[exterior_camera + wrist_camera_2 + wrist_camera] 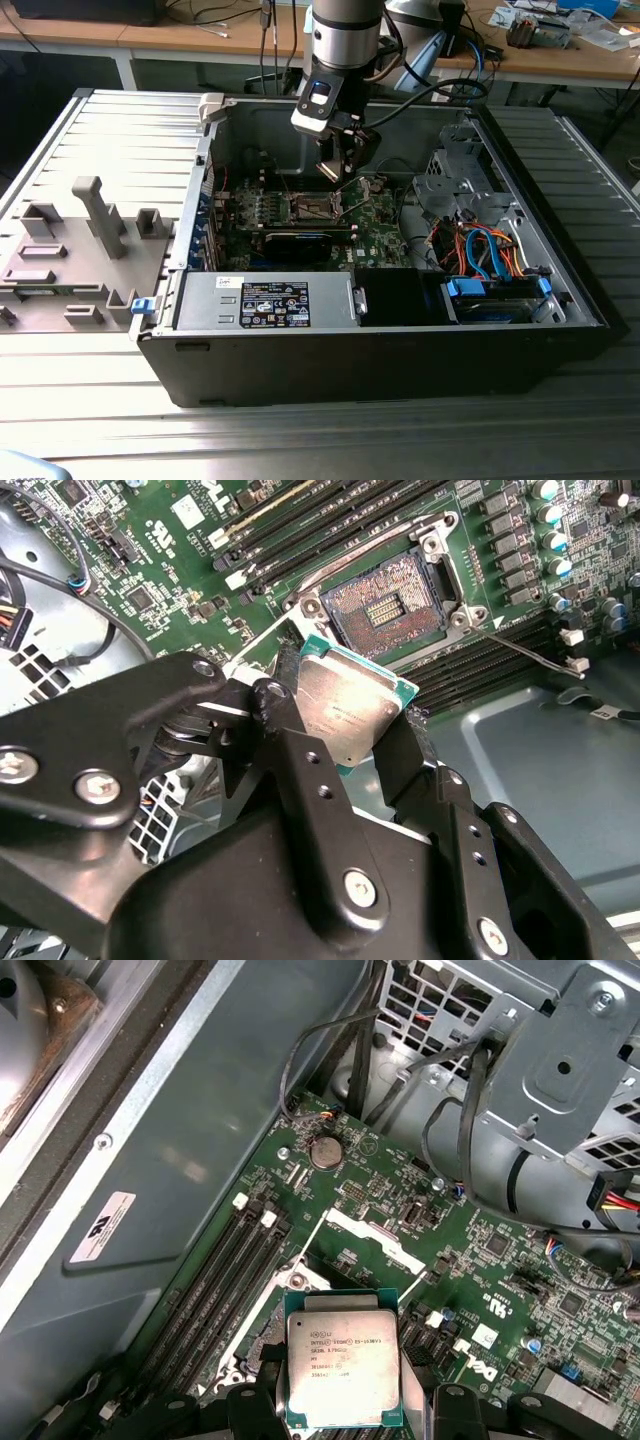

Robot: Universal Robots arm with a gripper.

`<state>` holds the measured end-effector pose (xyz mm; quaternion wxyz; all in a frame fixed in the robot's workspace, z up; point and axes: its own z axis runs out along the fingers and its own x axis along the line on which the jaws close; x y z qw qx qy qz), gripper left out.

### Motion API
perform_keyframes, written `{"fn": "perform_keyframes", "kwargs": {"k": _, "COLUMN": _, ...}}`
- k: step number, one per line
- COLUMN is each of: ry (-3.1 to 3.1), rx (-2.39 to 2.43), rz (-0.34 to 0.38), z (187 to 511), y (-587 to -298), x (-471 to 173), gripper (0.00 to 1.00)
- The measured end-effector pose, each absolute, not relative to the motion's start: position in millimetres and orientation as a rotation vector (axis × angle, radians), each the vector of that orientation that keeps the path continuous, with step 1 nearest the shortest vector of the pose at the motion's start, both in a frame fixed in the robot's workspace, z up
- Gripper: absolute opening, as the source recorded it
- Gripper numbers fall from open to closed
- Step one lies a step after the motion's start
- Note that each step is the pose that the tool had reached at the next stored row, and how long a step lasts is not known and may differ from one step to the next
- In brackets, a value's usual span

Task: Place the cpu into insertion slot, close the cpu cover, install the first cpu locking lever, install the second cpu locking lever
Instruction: 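Place the cpu into insertion slot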

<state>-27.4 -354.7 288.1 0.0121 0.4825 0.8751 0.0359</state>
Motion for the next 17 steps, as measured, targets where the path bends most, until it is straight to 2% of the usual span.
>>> {"fn": "perform_keyframes", "kwargs": {"k": 17, "ry": 2.719, "rx": 1.52, "rz": 0.112, "z": 287.6, "y": -354.7, "x": -27.4, "gripper": 0.55}}
